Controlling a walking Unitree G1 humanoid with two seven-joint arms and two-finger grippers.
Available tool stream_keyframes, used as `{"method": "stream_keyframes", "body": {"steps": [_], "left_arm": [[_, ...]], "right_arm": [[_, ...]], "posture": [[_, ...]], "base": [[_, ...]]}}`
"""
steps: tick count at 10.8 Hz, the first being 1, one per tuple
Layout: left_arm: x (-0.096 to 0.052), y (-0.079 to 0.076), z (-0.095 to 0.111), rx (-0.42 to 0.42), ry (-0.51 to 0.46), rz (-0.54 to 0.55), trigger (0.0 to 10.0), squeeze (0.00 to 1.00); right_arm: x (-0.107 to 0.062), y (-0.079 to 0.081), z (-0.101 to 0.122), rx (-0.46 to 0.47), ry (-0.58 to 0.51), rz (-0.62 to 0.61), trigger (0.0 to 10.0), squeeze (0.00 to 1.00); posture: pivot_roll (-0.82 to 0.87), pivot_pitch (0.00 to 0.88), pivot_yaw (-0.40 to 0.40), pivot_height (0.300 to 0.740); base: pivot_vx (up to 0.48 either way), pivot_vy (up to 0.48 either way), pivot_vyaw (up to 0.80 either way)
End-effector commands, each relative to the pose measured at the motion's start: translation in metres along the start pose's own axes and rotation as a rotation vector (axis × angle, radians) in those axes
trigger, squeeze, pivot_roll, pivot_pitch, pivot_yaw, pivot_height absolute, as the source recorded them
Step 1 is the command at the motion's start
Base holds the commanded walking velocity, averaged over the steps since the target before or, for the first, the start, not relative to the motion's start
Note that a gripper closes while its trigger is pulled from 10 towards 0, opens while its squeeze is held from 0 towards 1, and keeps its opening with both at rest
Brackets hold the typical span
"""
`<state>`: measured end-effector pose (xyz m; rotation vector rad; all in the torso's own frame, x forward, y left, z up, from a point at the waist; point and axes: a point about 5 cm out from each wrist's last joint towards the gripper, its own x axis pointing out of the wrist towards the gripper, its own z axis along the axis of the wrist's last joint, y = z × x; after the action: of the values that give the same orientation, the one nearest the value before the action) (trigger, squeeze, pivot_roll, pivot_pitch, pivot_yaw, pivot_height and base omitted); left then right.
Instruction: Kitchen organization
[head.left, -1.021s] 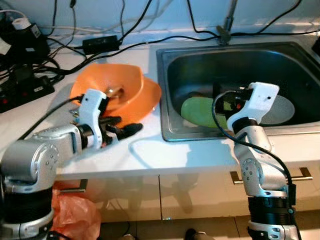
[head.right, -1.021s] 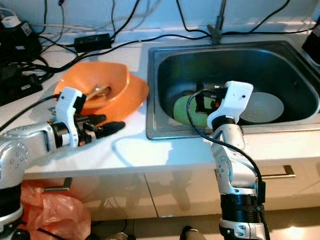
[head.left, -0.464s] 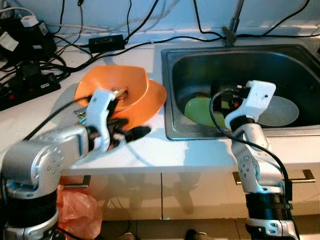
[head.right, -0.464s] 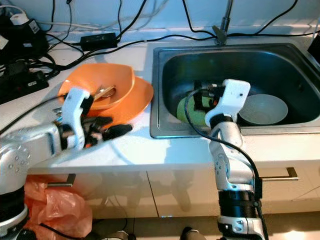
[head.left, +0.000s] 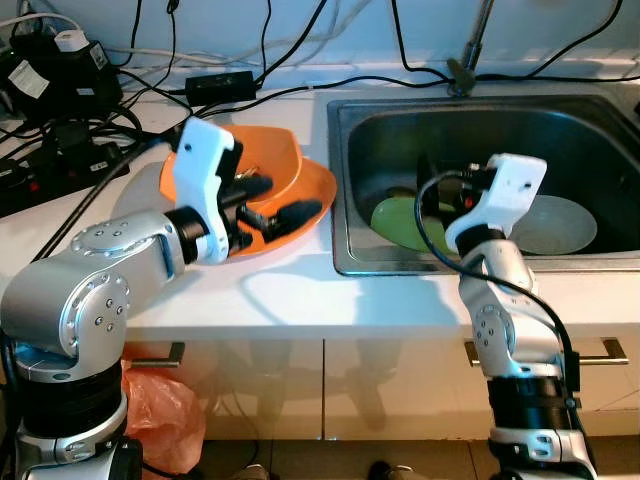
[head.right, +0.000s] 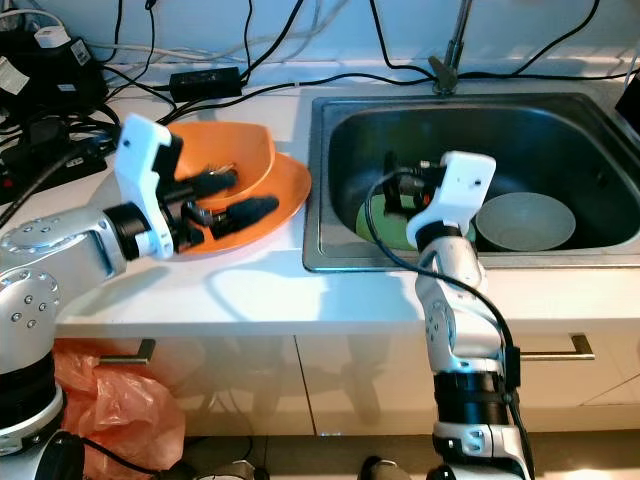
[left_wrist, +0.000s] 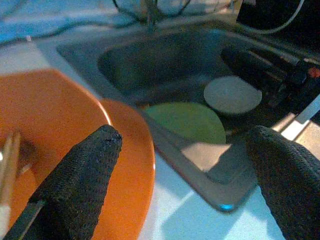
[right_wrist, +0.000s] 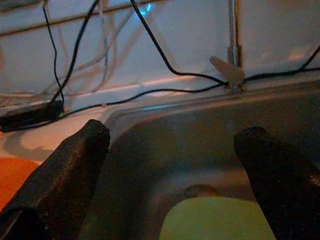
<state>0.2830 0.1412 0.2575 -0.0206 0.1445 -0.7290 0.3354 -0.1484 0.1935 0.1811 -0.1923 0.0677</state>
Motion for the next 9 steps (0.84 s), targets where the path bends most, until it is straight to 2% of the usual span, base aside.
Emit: {"method": "stream_keyframes", "body": {"steps": [1,2,3,5,6,7,9], "left_arm": [[0.000,-0.004,0.009,0.025,-0.057,-0.017,10.0,0.00],[0.003,-0.010,0.018,0.030,-0.123,-0.045,10.0,0.00],[0.005,-0.009,0.024,0.043,-0.190,-0.035,10.0,0.00],[-0.002,0.012,0.040,0.145,-0.345,0.225,10.0,0.00],[-0.007,0.021,0.039,0.140,-0.382,0.321,10.0,0.00],[-0.015,0.031,0.032,0.131,-0.406,0.451,10.0,0.00],[-0.026,0.036,0.017,0.153,-0.420,0.580,10.0,0.00]], "right_arm": [[0.002,0.002,0.000,-0.014,-0.002,0.015,10.0,0.24],[0.004,0.001,0.001,-0.016,-0.004,0.015,10.0,0.24],[0.005,0.001,0.001,-0.018,-0.007,0.017,10.0,0.24],[0.007,0.003,0.002,-0.018,-0.008,0.032,10.0,0.24],[0.006,0.006,0.001,-0.006,0.001,0.070,10.0,0.24],[0.001,0.012,0.001,0.013,0.020,0.168,10.0,0.24],[-0.006,0.015,0.002,-0.004,0.038,0.281,10.0,0.24]], "posture": [[0.17,0.046,0.014,0.740],[0.17,0.042,0.011,0.740],[0.17,0.039,0.006,0.740],[0.17,0.033,-0.005,0.740],[0.17,0.032,-0.013,0.740],[0.17,0.032,-0.015,0.740],[0.17,0.035,-0.021,0.740]], "base": [[0.000,0.000,0.00],[0.000,0.000,0.00],[0.000,0.000,0.00],[0.000,0.000,0.00],[0.000,0.000,0.00],[0.000,0.000,0.00],[0.000,0.000,0.00]]}}
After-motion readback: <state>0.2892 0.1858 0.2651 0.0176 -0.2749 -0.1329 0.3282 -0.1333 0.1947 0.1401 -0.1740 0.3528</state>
